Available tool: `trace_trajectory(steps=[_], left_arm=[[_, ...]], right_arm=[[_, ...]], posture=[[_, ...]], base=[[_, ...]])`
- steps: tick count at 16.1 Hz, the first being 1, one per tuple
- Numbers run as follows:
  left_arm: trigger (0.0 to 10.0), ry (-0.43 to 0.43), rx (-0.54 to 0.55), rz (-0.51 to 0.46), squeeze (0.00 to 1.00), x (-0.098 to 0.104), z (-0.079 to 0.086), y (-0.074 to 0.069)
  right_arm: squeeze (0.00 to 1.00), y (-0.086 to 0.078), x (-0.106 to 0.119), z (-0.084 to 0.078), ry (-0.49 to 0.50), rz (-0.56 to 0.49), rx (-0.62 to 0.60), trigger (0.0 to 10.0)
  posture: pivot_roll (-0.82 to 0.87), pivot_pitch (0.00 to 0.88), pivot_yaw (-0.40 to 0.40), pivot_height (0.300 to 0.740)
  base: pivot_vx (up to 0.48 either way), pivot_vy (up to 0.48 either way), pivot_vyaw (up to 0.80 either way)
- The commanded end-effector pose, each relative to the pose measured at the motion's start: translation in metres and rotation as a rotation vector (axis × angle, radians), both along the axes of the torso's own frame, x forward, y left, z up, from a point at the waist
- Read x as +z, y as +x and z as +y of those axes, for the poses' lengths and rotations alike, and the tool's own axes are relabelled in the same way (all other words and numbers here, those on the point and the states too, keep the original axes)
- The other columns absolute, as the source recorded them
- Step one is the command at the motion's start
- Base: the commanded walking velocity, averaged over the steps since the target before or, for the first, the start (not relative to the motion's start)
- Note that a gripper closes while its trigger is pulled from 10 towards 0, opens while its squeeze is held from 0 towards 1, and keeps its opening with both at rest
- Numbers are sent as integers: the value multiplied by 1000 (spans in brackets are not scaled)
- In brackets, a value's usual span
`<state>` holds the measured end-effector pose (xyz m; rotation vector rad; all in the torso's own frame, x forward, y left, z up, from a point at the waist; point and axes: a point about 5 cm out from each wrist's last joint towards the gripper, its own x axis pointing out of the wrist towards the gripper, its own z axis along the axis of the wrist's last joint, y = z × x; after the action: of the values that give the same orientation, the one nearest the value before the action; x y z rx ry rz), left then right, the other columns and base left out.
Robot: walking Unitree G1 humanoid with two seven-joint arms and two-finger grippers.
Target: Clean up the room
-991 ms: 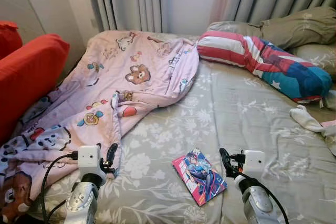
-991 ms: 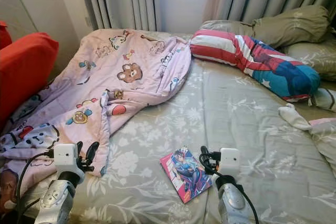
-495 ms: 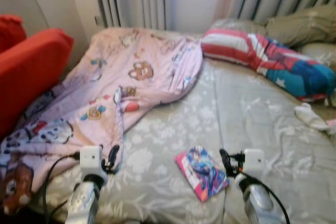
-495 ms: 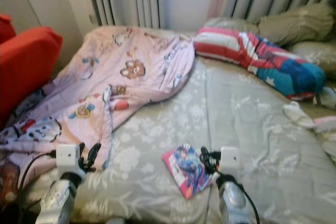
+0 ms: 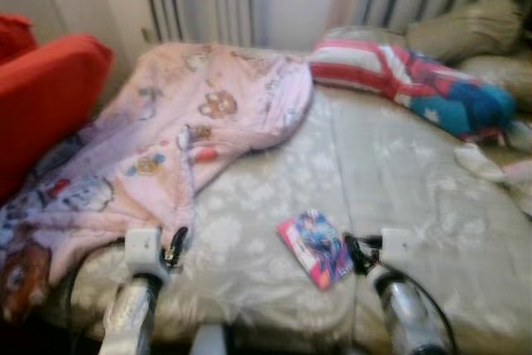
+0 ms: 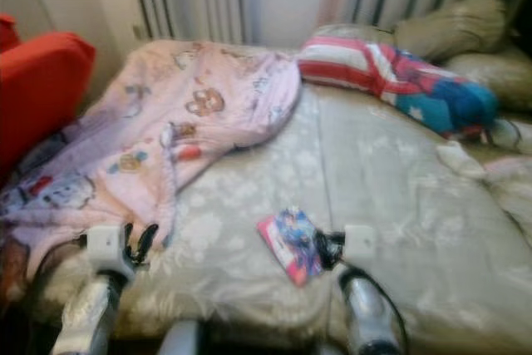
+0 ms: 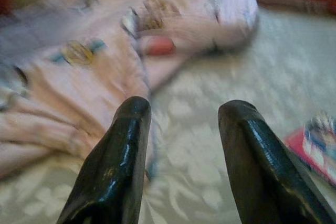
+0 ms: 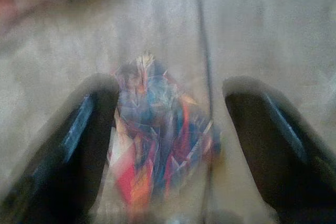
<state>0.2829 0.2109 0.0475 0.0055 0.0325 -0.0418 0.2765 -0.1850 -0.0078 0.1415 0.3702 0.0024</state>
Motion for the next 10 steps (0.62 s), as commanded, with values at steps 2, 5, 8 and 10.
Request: trace_trajectory(steps=[2, 5, 8, 10], left_arm=[[10000, -1, 22, 44, 0, -8, 9, -10], [10000, 3, 15, 34, 0, -3, 10, -8], [10000, 2, 8, 27, 0, 1, 10, -8], [10000, 4, -5, 19, 0, 7, 8, -6]], right_arm=[[0, 13, 8, 9, 37, -4, 13, 10000], [0, 19, 12, 14, 71, -4, 14, 10000], [0, 22, 13, 17, 100, 8, 4, 10000], [0, 24, 13, 16, 132, 31, -38, 10000]], posture=[[186, 92, 2, 648], [196, 113, 15, 648], [198, 139, 24, 648], [205, 175, 29, 648]], base=[[0, 0, 0], [0, 0, 0], [0, 0, 0], [0, 0, 0]])
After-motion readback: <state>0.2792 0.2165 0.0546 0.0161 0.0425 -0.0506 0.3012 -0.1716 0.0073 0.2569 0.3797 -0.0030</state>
